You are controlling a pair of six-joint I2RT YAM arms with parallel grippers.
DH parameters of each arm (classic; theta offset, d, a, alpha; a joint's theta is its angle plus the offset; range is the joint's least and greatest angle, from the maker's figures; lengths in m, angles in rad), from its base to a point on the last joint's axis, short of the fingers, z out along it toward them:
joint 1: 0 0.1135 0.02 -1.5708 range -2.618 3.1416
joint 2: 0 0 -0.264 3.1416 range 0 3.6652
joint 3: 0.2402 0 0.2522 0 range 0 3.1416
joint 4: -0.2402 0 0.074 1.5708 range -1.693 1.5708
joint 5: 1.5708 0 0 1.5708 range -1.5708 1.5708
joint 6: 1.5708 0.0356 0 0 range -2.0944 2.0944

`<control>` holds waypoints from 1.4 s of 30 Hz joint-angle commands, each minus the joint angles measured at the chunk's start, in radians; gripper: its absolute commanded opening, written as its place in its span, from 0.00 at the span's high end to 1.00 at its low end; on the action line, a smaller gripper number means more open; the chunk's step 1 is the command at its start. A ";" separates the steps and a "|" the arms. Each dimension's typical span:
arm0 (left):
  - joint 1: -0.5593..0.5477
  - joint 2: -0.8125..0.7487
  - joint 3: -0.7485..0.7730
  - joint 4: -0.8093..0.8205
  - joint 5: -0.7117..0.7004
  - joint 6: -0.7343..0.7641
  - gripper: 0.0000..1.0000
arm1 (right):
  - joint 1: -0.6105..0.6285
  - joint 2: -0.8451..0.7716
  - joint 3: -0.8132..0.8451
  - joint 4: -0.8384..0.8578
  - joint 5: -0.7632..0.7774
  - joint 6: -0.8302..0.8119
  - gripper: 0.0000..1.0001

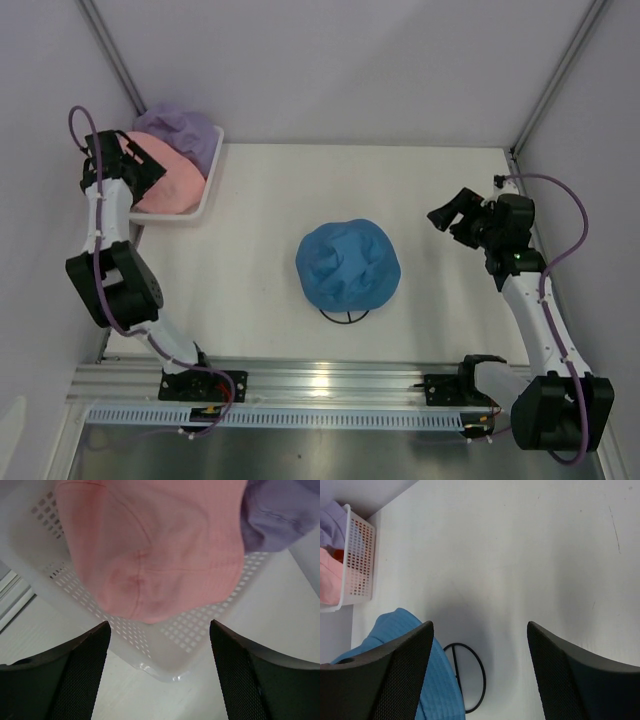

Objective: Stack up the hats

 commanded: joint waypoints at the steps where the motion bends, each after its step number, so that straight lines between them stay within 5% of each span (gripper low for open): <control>1: 0.018 0.055 0.089 0.059 0.068 0.043 0.17 | -0.001 -0.015 0.020 0.039 0.022 0.002 0.20; 10: 0.019 0.247 0.184 0.061 -0.102 0.086 0.19 | -0.001 0.024 0.049 0.087 0.041 0.002 0.18; 14: 0.019 0.289 0.191 0.051 -0.150 0.092 0.34 | -0.001 0.051 0.064 0.091 0.048 0.022 0.18; 20: 0.019 0.292 0.177 0.041 -0.182 0.107 0.83 | -0.001 0.048 0.092 0.078 0.053 0.015 0.18; 21: 0.019 0.287 0.175 0.039 -0.179 0.115 0.98 | -0.001 0.045 0.094 0.074 0.054 0.015 0.18; 25: 0.015 0.226 0.172 0.041 -0.145 0.139 1.00 | -0.001 0.015 0.097 0.068 0.059 0.015 0.18; 34: -0.099 -0.018 0.180 0.008 -0.162 0.230 0.99 | -0.001 -0.057 0.129 0.050 0.012 0.015 0.17; 38: -0.096 -0.020 0.172 -0.047 -0.194 0.207 0.52 | -0.001 -0.087 0.138 0.009 -0.021 -0.002 0.16; 39: -0.094 -0.021 0.145 -0.048 -0.194 0.219 0.31 | -0.001 -0.094 0.132 0.004 -0.027 -0.008 0.16; 42: -0.068 -0.056 0.041 0.004 -0.187 0.245 0.18 | -0.001 -0.122 0.083 0.028 -0.065 0.008 0.16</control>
